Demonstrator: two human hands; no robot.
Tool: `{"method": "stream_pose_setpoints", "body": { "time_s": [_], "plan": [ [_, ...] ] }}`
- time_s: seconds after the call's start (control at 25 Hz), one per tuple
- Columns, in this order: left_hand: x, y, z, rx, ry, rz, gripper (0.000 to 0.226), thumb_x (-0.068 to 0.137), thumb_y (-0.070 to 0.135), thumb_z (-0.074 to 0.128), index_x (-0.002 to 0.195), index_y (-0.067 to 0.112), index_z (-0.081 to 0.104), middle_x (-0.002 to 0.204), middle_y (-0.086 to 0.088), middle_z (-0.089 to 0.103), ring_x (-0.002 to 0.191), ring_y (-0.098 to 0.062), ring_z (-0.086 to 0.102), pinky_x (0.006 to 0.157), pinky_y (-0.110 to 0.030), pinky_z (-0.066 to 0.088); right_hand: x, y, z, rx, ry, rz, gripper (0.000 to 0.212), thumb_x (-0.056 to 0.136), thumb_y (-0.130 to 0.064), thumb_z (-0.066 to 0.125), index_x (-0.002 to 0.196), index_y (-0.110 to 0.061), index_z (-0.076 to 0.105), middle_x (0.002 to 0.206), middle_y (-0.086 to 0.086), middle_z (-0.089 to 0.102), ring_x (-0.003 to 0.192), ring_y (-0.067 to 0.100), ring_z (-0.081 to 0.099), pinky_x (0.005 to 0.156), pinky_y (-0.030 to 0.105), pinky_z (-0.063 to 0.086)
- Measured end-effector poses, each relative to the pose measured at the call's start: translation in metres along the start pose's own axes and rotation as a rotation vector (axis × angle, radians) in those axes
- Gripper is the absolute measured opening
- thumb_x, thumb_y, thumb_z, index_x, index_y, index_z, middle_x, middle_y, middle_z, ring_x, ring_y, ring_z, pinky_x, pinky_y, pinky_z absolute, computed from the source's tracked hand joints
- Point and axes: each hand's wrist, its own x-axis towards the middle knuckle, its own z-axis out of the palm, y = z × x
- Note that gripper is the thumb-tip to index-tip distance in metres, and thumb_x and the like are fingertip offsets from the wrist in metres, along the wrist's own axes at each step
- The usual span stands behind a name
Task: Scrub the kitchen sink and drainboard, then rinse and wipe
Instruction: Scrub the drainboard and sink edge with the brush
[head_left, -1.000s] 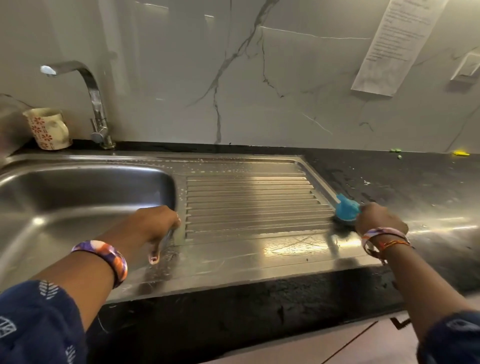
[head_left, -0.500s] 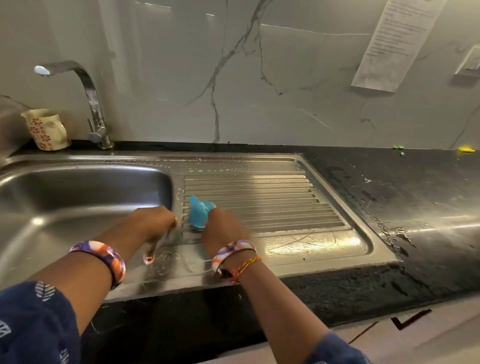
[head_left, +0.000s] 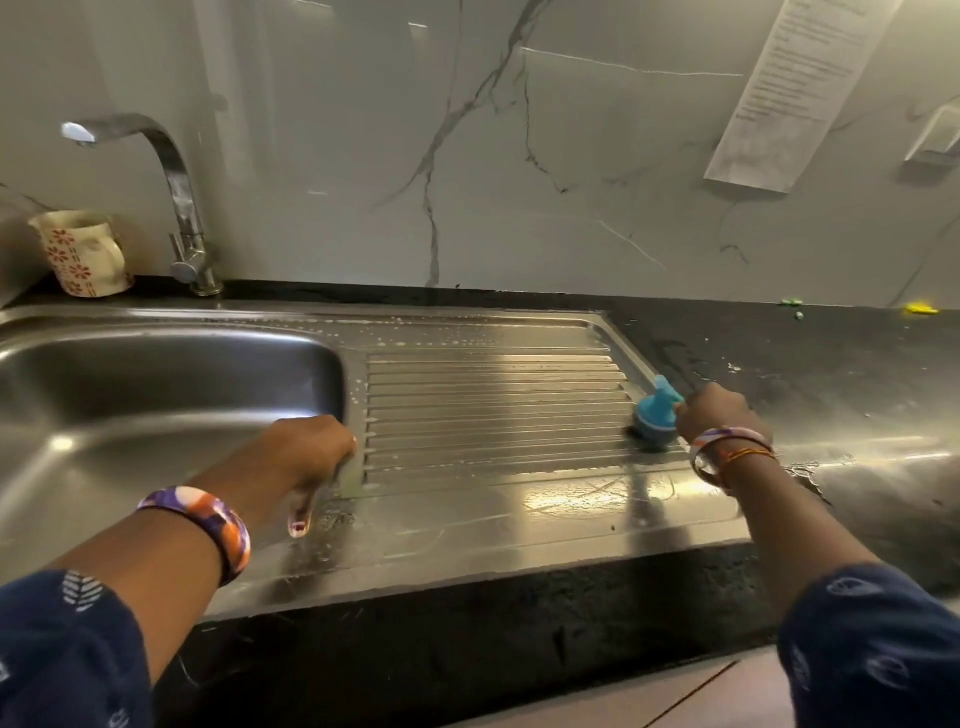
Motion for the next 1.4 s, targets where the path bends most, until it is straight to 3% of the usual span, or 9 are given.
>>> {"method": "stream_pose_setpoints", "body": {
  "time_s": [0.12, 0.32, 0.44, 0.56, 0.68, 0.84, 1.04, 1.2, 1.4],
  "plan": [
    [0.009, -0.002, 0.005, 0.102, 0.008, 0.024, 0.009, 0.087, 0.017, 0.055, 0.091, 0.015, 0.062, 0.098, -0.003, 0.067, 0.086, -0.017, 0.063, 0.066, -0.028, 0.045, -0.006, -0.019, 0.009, 0.08, -0.099, -0.18, 0.034, 0.095, -0.029, 0.051, 0.107, -0.001, 0.065, 0.079, 0.006, 0.059, 0.069, 0.017, 0.055, 0.066, 0.028, 0.049],
    [0.009, 0.003, 0.005, 0.171, 0.052, 0.05, 0.016, 0.088, 0.018, 0.051, 0.098, 0.014, 0.062, 0.103, -0.002, 0.063, 0.093, -0.019, 0.059, 0.073, -0.027, 0.044, -0.004, -0.02, -0.005, -0.154, 0.031, -0.091, 0.033, 0.092, -0.027, 0.056, 0.113, -0.002, 0.059, 0.087, 0.009, 0.055, 0.078, 0.024, 0.055, 0.075, 0.034, 0.047],
    [0.002, 0.006, -0.003, 0.143, 0.042, 0.071, 0.019, 0.088, 0.018, 0.055, 0.106, 0.018, 0.061, 0.111, 0.0, 0.059, 0.1, -0.019, 0.056, 0.081, -0.028, 0.045, -0.002, -0.023, 0.002, 0.04, -0.113, -0.191, 0.034, 0.095, -0.027, 0.051, 0.111, 0.001, 0.062, 0.077, 0.006, 0.056, 0.067, 0.016, 0.053, 0.062, 0.024, 0.046],
    [-0.007, 0.006, -0.013, 0.197, -0.053, 0.11, 0.062, 0.063, 0.024, 0.085, 0.118, 0.022, 0.057, 0.12, 0.004, 0.055, 0.109, -0.018, 0.054, 0.092, -0.029, 0.045, 0.001, -0.01, -0.005, 0.02, -0.045, -0.113, 0.033, 0.097, -0.026, 0.049, 0.108, 0.001, 0.064, 0.076, 0.008, 0.056, 0.067, 0.02, 0.053, 0.063, 0.025, 0.042],
    [-0.003, 0.001, -0.017, 0.182, -0.116, 0.138, 0.086, 0.05, 0.038, 0.09, 0.126, 0.019, 0.053, 0.13, 0.003, 0.051, 0.118, -0.019, 0.049, 0.102, -0.032, 0.041, -0.006, -0.014, -0.011, -0.169, 0.07, -0.011, 0.032, 0.096, -0.025, 0.049, 0.112, 0.0, 0.06, 0.09, 0.015, 0.06, 0.081, 0.03, 0.059, 0.073, 0.035, 0.046],
    [0.015, -0.014, -0.016, -0.06, -0.017, 0.154, 0.076, 0.065, 0.048, 0.079, 0.128, 0.011, 0.054, 0.134, -0.005, 0.053, 0.122, -0.021, 0.05, 0.103, -0.035, 0.04, -0.073, -0.089, 0.013, -0.177, 0.047, -0.334, 0.03, 0.096, -0.024, 0.047, 0.114, -0.004, 0.059, 0.11, 0.015, 0.064, 0.1, 0.032, 0.063, 0.073, 0.033, 0.044],
    [0.035, -0.015, -0.019, -0.104, 0.065, 0.098, 0.074, 0.069, 0.048, 0.076, 0.129, 0.014, 0.051, 0.137, -0.007, 0.049, 0.125, -0.023, 0.047, 0.102, -0.034, 0.041, -0.153, -0.169, 0.055, -0.046, -0.092, -0.73, 0.029, 0.098, -0.027, 0.038, 0.118, -0.017, 0.057, 0.11, 0.012, 0.063, 0.101, 0.035, 0.061, 0.076, 0.036, 0.047],
    [0.035, -0.009, -0.013, -0.056, 0.04, 0.095, 0.077, 0.073, 0.055, 0.069, 0.134, 0.013, 0.047, 0.14, -0.007, 0.045, 0.129, -0.023, 0.044, 0.103, -0.03, 0.039, -0.089, -0.117, 0.043, -0.016, -0.099, -0.498, 0.032, 0.097, -0.031, 0.041, 0.116, -0.019, 0.063, 0.105, 0.011, 0.066, 0.099, 0.032, 0.063, 0.069, 0.03, 0.041],
    [0.048, -0.013, -0.019, -0.011, 0.035, 0.081, 0.069, 0.065, 0.059, 0.074, 0.115, 0.013, 0.059, 0.124, -0.008, 0.056, 0.114, -0.024, 0.054, 0.093, -0.03, 0.046, 0.007, -0.037, 0.005, -0.181, 0.043, -0.032, 0.031, 0.095, -0.025, 0.049, 0.112, -0.003, 0.064, 0.101, 0.019, 0.066, 0.094, 0.032, 0.064, 0.073, 0.032, 0.045]
  ]
}}
